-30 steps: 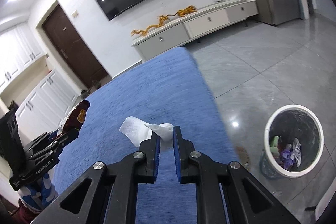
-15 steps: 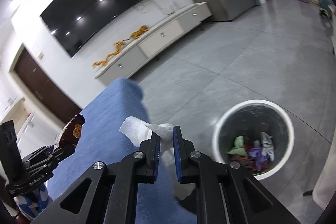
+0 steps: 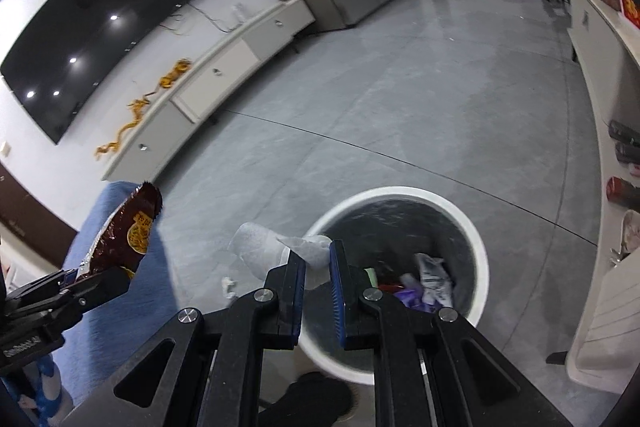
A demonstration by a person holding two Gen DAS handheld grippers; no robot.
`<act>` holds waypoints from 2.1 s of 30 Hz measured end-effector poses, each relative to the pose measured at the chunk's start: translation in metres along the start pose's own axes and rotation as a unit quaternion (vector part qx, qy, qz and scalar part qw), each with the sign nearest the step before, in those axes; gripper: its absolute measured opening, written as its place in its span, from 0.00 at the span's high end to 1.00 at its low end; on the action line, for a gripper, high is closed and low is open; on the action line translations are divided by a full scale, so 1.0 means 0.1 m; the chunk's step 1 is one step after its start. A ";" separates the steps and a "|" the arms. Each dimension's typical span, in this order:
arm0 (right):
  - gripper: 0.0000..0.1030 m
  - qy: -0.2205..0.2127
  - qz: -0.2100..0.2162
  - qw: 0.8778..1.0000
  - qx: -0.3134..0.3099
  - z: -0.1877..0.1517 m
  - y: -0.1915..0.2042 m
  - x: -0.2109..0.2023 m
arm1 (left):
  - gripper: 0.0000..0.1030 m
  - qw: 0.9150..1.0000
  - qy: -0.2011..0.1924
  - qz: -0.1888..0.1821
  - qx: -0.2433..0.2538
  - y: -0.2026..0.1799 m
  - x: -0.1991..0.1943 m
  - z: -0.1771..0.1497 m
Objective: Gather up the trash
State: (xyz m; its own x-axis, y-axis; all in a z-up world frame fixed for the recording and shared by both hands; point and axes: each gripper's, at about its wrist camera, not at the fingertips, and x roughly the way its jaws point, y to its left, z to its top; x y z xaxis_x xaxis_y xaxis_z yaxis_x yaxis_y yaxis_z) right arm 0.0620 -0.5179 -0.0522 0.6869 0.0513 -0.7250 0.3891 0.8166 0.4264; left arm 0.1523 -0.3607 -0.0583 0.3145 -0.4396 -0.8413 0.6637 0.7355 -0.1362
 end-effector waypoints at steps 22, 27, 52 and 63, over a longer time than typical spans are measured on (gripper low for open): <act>0.49 -0.028 -0.066 0.997 -0.014 0.00 0.21 -0.23 | 0.47 0.995 -0.013 -0.025 -0.096 -0.02 0.12 0.01; 0.38 -0.054 -0.058 0.995 -0.057 -0.02 0.67 -0.48 | 0.41 0.989 -0.069 0.027 -0.127 0.14 -0.34 -0.16; 0.02 -0.117 -0.011 0.972 -0.202 -0.92 2.46 -1.09 | 0.23 0.902 -0.251 0.261 -0.235 0.91 -2.45 -1.75; 0.00 -0.167 -0.015 0.961 -0.221 -1.17 2.64 -1.44 | 0.03 0.873 -0.289 0.313 -0.237 0.73 -2.90 -2.13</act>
State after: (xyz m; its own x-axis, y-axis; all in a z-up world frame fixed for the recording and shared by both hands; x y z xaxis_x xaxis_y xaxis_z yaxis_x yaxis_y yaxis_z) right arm -0.0064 -0.2425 0.1015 0.8667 -0.1039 -0.4878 0.1641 0.9830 0.0823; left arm -0.0355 -0.0697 0.0641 0.8957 0.0381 -0.4430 -0.0725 0.9955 -0.0611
